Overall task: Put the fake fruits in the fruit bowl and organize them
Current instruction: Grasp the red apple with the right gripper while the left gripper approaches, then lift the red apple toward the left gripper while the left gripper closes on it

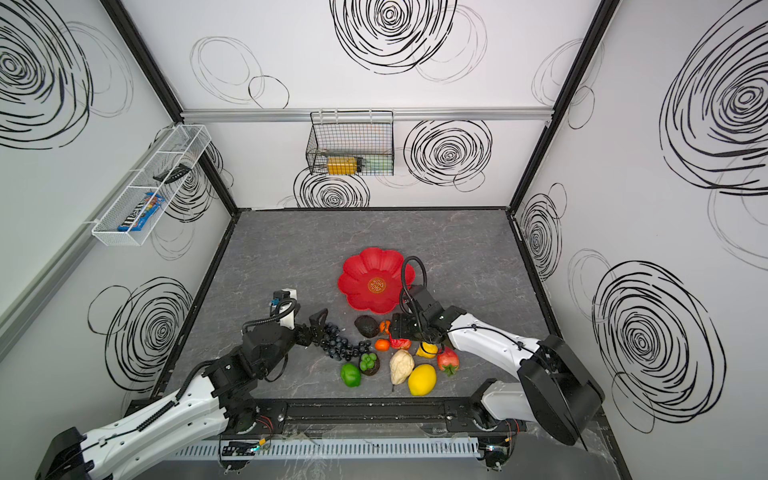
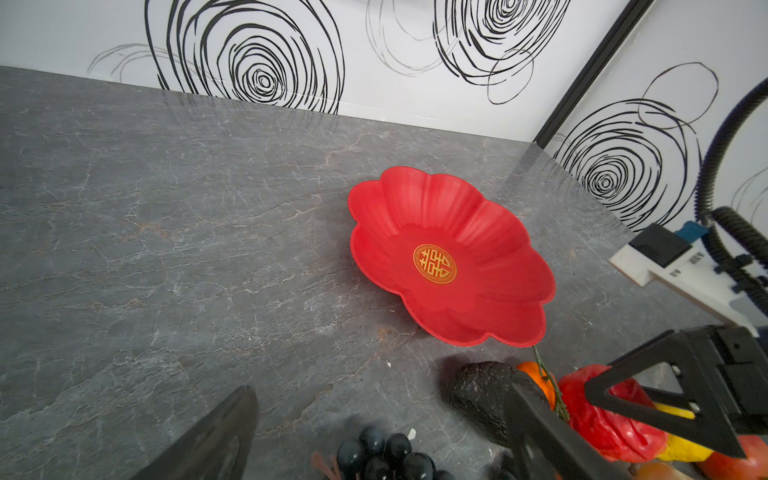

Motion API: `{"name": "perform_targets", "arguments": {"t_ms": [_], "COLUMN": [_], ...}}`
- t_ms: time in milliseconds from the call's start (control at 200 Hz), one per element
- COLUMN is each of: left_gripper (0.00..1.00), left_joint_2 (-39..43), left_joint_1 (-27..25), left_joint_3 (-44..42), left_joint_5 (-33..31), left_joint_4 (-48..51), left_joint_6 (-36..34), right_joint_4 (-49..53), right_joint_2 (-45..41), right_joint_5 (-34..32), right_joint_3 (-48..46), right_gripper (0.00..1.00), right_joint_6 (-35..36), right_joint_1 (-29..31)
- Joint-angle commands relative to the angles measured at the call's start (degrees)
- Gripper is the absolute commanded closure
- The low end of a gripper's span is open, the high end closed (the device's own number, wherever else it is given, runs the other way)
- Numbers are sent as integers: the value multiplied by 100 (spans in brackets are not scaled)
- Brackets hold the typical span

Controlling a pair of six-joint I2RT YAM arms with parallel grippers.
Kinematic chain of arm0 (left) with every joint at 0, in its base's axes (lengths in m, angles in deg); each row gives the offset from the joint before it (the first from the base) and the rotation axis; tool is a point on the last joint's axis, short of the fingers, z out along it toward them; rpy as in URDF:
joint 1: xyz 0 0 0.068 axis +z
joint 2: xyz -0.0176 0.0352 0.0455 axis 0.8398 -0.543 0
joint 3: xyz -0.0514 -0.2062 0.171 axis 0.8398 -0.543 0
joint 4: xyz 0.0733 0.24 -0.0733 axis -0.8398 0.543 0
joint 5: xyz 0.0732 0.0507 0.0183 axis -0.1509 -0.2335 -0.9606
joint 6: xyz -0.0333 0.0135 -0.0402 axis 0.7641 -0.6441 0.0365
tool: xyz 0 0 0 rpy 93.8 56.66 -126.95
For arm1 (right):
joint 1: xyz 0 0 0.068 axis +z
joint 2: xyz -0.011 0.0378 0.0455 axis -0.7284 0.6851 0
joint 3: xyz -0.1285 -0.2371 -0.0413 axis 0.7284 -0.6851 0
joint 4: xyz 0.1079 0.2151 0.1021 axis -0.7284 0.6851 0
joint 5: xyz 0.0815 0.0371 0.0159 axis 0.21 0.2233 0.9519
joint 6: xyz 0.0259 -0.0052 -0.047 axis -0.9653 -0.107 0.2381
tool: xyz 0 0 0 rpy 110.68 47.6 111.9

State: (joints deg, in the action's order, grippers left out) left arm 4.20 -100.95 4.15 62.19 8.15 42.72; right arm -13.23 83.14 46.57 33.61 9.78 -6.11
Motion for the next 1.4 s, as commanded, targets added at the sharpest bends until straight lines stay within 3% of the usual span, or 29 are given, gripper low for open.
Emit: {"name": "perform_targets", "arguments": {"t_ms": [0, 110, 460, 886, 1066, 1256, 1391], "left_gripper": [4, 4, 4, 4, 4, 1, 4], "left_joint_2": [-36, -55, -47, -111, -257, -567, -913], "left_joint_1": [-16, -16, -7, -11, -17, -393, -935], "left_joint_3": [-33, -24, -33, -25, -33, 115, 318], "left_joint_5": [-109, -117, -118, 90, 581, 1269, 1291], "left_joint_4": [-278, -278, -291, -407, -723, -1455, -1948], "left_joint_6": [-67, -67, -67, -236, -262, 49, 65], "right_joint_4": [63, 53, 170, 398, 140, -972, -1472], "right_joint_2": [83, 133, -244, -1281, -1527, -1724, -1559], "right_joint_5": [3, 19, -43, 350, 491, 920, 993], "right_joint_3": [-29, -12, 102, 99, 81, -99, -12], "right_gripper": [18, 18, 32, 33, 33, 35, 36], "right_joint_6": [-9, -8, -62, -284, -590, -1059, -1350], "right_joint_1": [74, 109, 54, -460, -496, -461, -461]}}
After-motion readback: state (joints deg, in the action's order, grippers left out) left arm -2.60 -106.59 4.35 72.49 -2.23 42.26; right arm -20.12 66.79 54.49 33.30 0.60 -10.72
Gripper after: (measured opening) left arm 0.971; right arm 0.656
